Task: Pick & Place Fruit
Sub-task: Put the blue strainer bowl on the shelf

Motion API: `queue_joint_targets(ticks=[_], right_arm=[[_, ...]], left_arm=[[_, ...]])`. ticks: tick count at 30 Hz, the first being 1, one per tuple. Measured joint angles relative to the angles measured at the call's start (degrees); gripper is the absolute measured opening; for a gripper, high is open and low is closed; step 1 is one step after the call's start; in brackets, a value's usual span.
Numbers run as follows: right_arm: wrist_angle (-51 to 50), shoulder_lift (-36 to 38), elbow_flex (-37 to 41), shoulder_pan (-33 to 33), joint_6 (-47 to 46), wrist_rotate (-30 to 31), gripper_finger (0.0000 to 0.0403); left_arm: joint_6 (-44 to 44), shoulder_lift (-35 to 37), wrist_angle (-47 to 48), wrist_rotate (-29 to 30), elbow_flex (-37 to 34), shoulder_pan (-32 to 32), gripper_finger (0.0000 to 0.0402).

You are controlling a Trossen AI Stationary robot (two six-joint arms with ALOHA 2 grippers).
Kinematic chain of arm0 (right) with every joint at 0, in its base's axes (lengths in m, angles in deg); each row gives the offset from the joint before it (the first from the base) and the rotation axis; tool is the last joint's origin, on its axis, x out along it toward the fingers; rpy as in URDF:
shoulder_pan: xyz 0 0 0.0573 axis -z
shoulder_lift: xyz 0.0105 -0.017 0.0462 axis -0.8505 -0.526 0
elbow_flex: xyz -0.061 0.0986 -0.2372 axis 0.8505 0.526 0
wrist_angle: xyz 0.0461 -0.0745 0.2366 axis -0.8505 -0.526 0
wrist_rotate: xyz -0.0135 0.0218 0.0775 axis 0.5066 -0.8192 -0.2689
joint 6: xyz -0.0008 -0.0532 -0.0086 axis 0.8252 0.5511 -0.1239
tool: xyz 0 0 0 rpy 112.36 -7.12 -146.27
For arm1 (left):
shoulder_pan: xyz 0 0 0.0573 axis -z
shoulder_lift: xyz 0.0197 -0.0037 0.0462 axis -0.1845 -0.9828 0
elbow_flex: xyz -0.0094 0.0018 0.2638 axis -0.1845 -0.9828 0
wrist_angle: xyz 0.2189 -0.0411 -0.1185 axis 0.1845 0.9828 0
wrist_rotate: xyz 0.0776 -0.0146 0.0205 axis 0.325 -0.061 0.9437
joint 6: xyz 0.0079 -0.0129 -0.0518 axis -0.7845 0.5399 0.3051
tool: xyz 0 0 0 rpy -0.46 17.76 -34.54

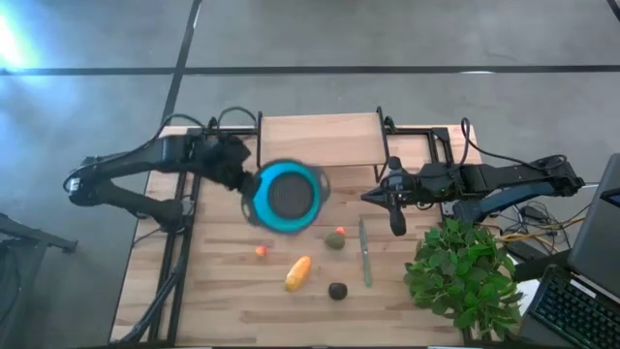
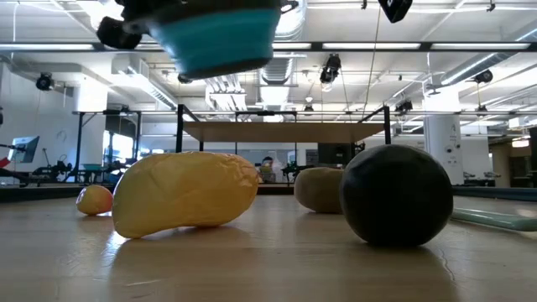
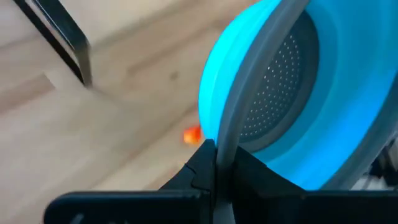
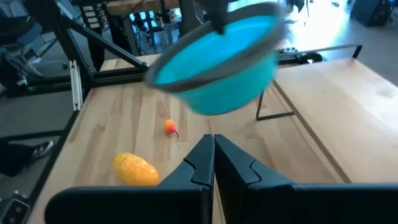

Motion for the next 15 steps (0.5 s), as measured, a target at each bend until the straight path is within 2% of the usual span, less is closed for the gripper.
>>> queue_joint_targets(ticks=[8,15], right_arm=[[-0.02,0.00,0.00,0.00,3.65,0.00,0.0008],[-1.18,0.00,0.00,0.00,4.68,0.00,0.0008]], left_arm=[[1.55,-2.65,-3.25,-0.61,0.86,-11.70,0.0026],[-0.35,-9.75,-3.46,-2.43,7.61,-17.92,0.0026]])
